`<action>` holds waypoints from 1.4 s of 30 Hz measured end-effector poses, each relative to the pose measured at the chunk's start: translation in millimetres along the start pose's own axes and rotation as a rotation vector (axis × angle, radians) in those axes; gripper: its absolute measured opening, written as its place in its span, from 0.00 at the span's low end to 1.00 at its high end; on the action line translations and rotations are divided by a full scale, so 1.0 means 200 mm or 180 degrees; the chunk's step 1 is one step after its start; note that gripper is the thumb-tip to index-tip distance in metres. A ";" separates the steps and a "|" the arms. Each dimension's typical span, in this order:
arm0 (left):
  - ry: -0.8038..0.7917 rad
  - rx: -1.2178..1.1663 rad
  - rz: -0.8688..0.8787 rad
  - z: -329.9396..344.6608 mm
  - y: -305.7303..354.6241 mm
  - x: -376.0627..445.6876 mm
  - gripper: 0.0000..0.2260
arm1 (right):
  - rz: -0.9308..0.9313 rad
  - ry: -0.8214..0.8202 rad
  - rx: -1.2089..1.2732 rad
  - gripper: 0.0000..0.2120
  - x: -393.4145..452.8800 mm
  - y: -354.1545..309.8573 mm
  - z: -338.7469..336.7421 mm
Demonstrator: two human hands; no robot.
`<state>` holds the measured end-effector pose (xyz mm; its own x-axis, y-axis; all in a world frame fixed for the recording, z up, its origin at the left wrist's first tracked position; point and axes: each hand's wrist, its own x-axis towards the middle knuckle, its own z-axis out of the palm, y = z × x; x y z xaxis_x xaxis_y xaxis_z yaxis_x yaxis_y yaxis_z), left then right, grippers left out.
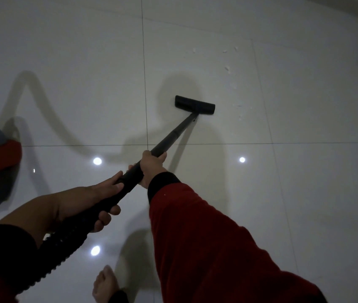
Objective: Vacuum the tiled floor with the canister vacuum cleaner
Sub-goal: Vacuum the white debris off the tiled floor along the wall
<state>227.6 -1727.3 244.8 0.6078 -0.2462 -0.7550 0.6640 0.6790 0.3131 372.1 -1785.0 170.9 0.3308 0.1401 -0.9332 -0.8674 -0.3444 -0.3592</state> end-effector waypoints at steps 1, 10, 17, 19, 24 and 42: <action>0.0018 -0.0028 0.0003 0.02 0.04 0.02 0.48 | 0.0024 -0.0008 -0.0007 0.38 0.02 -0.05 -0.01; 0.0221 -0.0053 0.0077 0.18 0.54 0.25 0.34 | 0.0088 -0.0268 -0.0152 0.34 0.20 -0.60 -0.01; 0.0612 0.0144 0.0094 0.24 0.86 0.44 0.18 | 0.0064 -0.0367 -0.0410 0.34 0.36 -0.95 0.03; 0.0662 0.0180 0.0091 0.23 0.94 0.49 0.17 | 0.0060 -0.0409 -0.0438 0.34 0.40 -1.03 0.04; 0.0683 0.0121 0.0065 0.19 1.13 0.59 0.15 | 0.0113 -0.0450 -0.0464 0.33 0.53 -1.22 0.12; 0.0549 -0.0156 0.0248 -0.15 2.15 0.98 0.10 | -0.0040 -0.0348 -0.0559 0.33 1.04 -2.15 0.63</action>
<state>619.3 -1463.6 214.0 0.5699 -0.0722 -0.8185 0.5933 0.7253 0.3491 767.0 -1491.0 132.3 0.2905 0.2421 -0.9257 -0.7822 -0.4972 -0.3755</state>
